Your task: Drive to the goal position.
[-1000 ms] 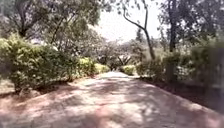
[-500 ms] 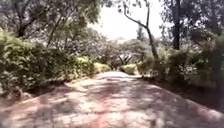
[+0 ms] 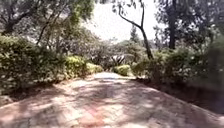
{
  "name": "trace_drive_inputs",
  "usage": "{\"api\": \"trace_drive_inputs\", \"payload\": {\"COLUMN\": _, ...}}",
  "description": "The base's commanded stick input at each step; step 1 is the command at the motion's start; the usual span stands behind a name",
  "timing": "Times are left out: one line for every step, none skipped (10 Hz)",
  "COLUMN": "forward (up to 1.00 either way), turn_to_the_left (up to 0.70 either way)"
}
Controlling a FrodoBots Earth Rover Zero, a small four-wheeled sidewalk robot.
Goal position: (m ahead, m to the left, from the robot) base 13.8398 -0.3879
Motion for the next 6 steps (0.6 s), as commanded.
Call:
{"api": "trace_drive_inputs", "payload": {"forward": 0.7, "turn_to_the_left": 0.0}}
{"api": "trace_drive_inputs", "payload": {"forward": 0.7, "turn_to_the_left": 0.0}}
{"api": "trace_drive_inputs", "payload": {"forward": 0.7, "turn_to_the_left": 0.0}}
{"api": "trace_drive_inputs", "payload": {"forward": 0.7, "turn_to_the_left": 0.0}}
{"api": "trace_drive_inputs", "payload": {"forward": 0.7, "turn_to_the_left": 0.0}}
{"api": "trace_drive_inputs", "payload": {"forward": 0.7, "turn_to_the_left": 0.0}}
